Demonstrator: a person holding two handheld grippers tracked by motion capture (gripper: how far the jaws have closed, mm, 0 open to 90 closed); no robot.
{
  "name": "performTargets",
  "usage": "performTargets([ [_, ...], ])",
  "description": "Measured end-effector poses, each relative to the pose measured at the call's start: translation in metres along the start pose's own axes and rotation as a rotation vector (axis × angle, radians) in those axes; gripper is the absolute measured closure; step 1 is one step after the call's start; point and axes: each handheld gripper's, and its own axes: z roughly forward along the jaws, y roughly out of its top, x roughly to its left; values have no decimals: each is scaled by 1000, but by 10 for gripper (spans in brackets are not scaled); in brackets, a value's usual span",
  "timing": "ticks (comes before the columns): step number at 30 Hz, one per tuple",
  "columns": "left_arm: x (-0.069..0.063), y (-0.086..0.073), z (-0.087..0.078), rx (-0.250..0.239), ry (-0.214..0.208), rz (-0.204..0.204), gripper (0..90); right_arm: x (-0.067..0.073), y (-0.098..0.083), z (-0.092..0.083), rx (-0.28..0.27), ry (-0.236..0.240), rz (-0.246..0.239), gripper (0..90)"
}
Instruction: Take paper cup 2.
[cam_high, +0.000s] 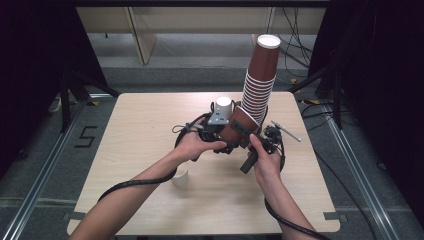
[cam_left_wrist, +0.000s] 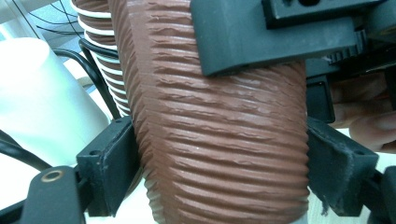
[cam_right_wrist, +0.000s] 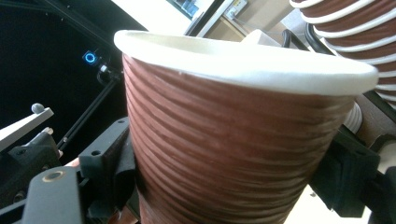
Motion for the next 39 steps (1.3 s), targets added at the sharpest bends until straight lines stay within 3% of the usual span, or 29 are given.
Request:
performTargets([
  [2, -1, 0, 0, -12, 2, -4, 178, -2, 1, 0, -16, 4, -64, 194],
  [3, -1, 0, 0, -15, 2, -3, 178, -1, 1, 0, -23, -3, -71, 196],
  [8, -1, 1, 0, -14, -1, -1, 174, 2, 2, -1, -17, -1, -89, 201],
  [9, -1, 1, 0, -13, -1, -2, 172, 4, 1, -2, -3, 9, -50, 202],
  [10, -1, 2, 0, -6, -3, -3, 169, 3, 2, -1, -13, -3, -94, 203],
  [11, -1, 1, 0, -2, -4, 2, 165, 3, 2, -1, -10, -4, -102, 204],
  [28, 0, 0, -7, 12, 2, 16, 132, 5, 11, -9, -34, -24, -161, 207],
  [29, -1, 0, -7, 10, 3, 8, 132, 5, 12, -9, -31, -20, -168, 207],
  [30, -5, -1, -9, 34, 2, -42, 132, 5, 12, -9, -32, -23, -168, 207],
  [35, -2, -2, -11, 30, -3, -1, 126, 5, 15, -11, -48, -33, -211, 208],
  [37, -2, -3, -11, 19, -1, 4, 123, 6, 16, -12, -49, -37, -201, 208],
  [39, 0, -5, -14, 22, 2, 7, 122, 5, 18, -14, -59, -42, -227, 208],
])
